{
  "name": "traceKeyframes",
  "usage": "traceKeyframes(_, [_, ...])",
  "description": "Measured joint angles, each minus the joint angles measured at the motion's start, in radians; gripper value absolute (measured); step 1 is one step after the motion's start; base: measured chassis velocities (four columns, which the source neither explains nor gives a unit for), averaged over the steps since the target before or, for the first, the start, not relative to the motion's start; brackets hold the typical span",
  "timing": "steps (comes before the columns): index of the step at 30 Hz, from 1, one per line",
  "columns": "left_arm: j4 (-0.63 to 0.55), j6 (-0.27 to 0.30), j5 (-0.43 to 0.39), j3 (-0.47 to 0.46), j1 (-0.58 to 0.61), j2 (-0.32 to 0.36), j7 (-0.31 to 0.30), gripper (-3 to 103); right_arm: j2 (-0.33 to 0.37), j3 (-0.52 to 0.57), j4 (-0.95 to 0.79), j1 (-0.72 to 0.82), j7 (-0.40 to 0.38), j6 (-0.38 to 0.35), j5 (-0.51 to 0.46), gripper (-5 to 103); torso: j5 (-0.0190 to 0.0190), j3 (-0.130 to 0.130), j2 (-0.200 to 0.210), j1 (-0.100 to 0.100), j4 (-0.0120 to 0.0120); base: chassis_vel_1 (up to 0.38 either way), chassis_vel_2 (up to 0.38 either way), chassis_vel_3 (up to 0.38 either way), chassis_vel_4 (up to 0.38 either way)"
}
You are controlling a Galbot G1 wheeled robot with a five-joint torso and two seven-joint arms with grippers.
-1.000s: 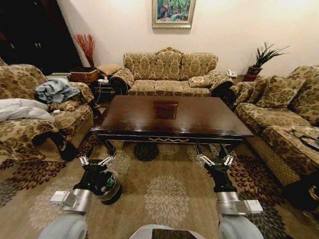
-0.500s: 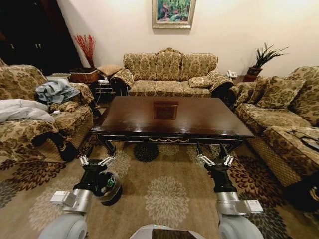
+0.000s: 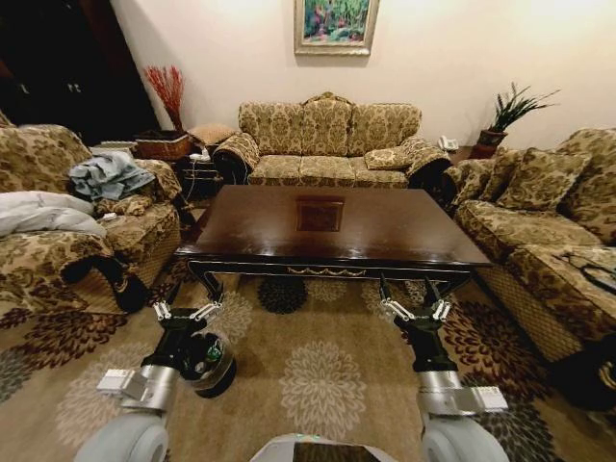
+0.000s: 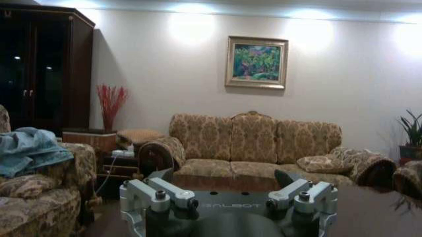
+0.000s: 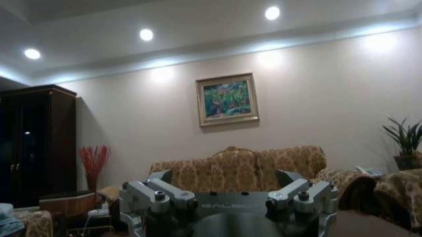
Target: Move to the front of the table and place the trash on the table into the trash bin.
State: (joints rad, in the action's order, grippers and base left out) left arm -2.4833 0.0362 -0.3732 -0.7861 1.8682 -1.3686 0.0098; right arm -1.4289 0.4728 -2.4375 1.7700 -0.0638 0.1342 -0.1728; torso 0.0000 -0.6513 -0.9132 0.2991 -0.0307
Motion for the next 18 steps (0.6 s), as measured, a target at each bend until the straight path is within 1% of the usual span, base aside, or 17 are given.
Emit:
traceKeyframes(3, [0.0,0.0,0.0,0.0,0.0,0.0,0.0,100,0.0,0.0,0.0,0.0,0.0,0.0,0.0,100,0.0,0.0,0.0,0.0,0.0,-0.104,0.112,0.115,-0.112])
traceKeyframes(10, [0.0,0.0,0.0,0.0,0.0,0.0,0.0,100,0.0,0.0,0.0,0.0,0.0,0.0,0.0,100,0.0001,0.0,0.0,0.0,0.0,-0.211,0.22,0.22,-0.213])
traceKeyframes(13, [0.0,0.0,0.0,0.0,0.0,0.0,0.0,100,0.0,0.0,0.0,-0.001,0.0,0.0,0.0,100,-0.0003,-0.001,0.001,0.002,0.0001,-0.147,0.11,0.166,-0.159])
traceKeyframes(18, [0.0,0.0,0.0,0.0,0.0,0.0,0.0,100,0.0,0.0,0.0,-0.001,0.0,0.0,0.0,100,0.0003,-0.001,0.001,0.001,0.0001,-0.053,0.035,0.029,-0.036])
